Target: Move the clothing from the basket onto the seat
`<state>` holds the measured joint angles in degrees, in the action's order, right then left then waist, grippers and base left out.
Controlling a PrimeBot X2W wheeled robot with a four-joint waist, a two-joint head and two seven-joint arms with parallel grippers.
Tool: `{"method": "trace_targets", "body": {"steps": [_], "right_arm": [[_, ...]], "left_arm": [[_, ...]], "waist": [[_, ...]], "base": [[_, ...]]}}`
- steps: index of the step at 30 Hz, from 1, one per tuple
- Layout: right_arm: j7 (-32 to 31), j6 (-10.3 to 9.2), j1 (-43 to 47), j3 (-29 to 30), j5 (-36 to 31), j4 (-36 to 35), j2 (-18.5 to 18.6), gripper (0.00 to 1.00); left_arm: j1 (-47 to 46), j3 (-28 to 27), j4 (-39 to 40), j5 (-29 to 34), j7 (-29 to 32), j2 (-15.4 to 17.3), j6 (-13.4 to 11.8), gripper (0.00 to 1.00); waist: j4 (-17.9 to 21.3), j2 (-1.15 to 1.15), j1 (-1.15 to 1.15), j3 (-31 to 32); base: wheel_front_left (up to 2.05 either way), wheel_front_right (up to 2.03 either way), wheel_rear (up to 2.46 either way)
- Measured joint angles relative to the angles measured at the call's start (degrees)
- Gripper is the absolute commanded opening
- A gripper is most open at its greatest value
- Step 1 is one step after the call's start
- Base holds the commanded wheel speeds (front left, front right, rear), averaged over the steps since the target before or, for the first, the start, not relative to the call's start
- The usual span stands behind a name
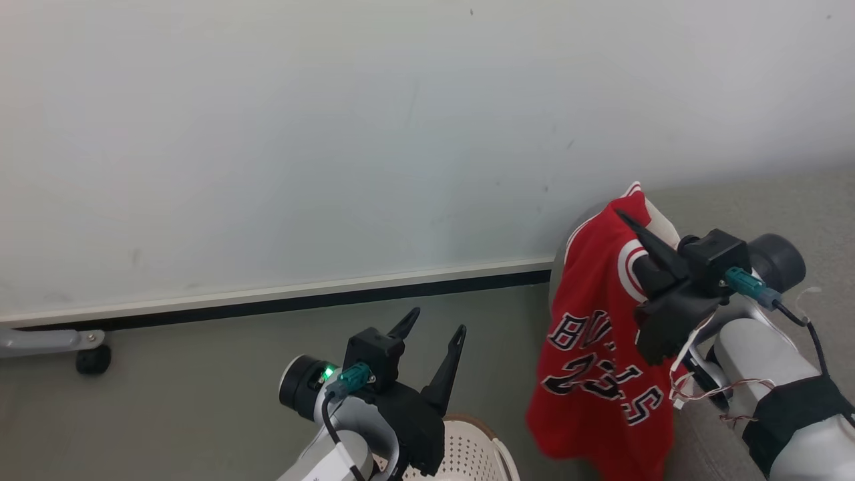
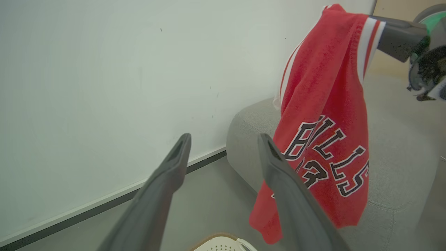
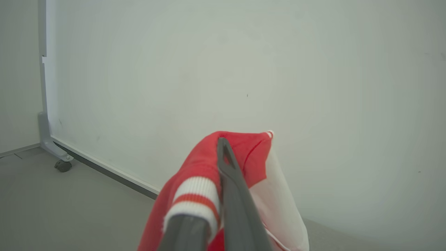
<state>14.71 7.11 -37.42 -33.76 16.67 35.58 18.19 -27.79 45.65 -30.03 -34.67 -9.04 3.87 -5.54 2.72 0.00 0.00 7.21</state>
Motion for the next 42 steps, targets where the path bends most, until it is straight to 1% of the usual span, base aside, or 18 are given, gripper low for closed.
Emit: {"method": "trace_targets", "body": {"steps": [9, 13, 14, 15, 16, 20, 28, 31, 35, 38, 42], "right_arm": [[0.0, 0.02, 0.0, 2.0, -0.1, -4.3, 5.4, 0.0], [-0.7, 0.02, -0.2, 2.4, -0.2, -6.6, 6.9, 0.0], [-0.7, 0.02, -0.2, 2.4, -0.2, -6.6, 6.9, 0.0], [-1.3, 0.02, -0.2, 2.7, -0.2, -7.8, 7.4, 0.0], [-1.3, 0.02, -0.2, 2.7, -0.2, -7.8, 7.4, 0.0], [-2.4, 0.02, -0.2, 2.8, -0.1, -9.7, 8.3, 0.0], [-4.1, 0.02, 0.0, 1.9, 0.7, -11.8, 8.6, 0.0], [-4.3, 0.02, 0.1, 2.1, 1.3, -11.8, 9.3, 0.0], [-5.1, 0.02, -1.5, 2.7, 2.3, -10.6, 9.8, 0.0], [-5.8, 0.03, -5.6, 3.3, 2.6, -10.1, 10.9, 0.0], [-6.7, 0.03, -12.6, 5.0, 2.5, -9.8, 13.4, 0.0]], "left_arm": [[3.9, 1.4, 1.1, -0.1, -2.3, -0.3, 0.0, 1.0], [5.1, 1.8, 1.6, -0.1, -2.8, -0.4, -0.1, 1.0], [5.1, 1.8, 1.6, -0.1, -2.8, -0.4, -0.1, 1.0], [5.4, 1.9, 1.9, -0.1, -3.2, -0.5, -0.1, 1.0], [5.4, 1.9, 1.9, -0.1, -3.2, -0.5, -0.1, 1.0], [5.5, 2.3, 2.4, -0.1, -3.3, -0.7, -0.4, 1.0], [5.3, 2.4, 2.9, 0.2, -3.8, -0.8, -0.5, 1.0], [4.3, 3.0, 2.9, 0.5, -3.8, -0.8, -0.5, 1.0], [3.2, 3.1, 3.1, 0.8, -3.8, -0.8, -0.6, 1.0], [3.2, 3.3, 3.7, 1.3, -4.1, -0.8, -0.9, 1.0], [2.6, 3.3, 5.4, 3.0, -4.2, -0.8, -1.0, 1.0]], "waist": [[5.0, 0.0, 0.0, -0.3], [7.5, 0.0, 0.0, -0.5], [7.5, 0.0, 0.0, -0.5], [8.8, 0.0, 0.0, -0.6], [8.8, 0.0, 0.0, -0.6], [11.5, 0.0, 0.0, -0.9], [16.1, 0.0, 0.0, -2.3], [16.9, 0.0, 0.0, -3.4], [17.0, 0.0, 0.0, -5.1], [16.3, 0.0, 0.0, -6.2], [15.1, 0.0, 0.0, -8.0]], "base": [[0.0, 0.0, 0.0], [0.0, 0.0, 0.0], [0.0, 0.0, 0.0], [0.0, 0.0, 0.0], [0.0, 0.0, 0.0], [0.0, 0.0, 0.0], [0.0, 0.0, 0.0], [0.0, 0.0, 0.0], [0.0, 0.0, 0.0], [0.0, 0.0, 0.0], [0.0, 0.0, 0.0]]}}
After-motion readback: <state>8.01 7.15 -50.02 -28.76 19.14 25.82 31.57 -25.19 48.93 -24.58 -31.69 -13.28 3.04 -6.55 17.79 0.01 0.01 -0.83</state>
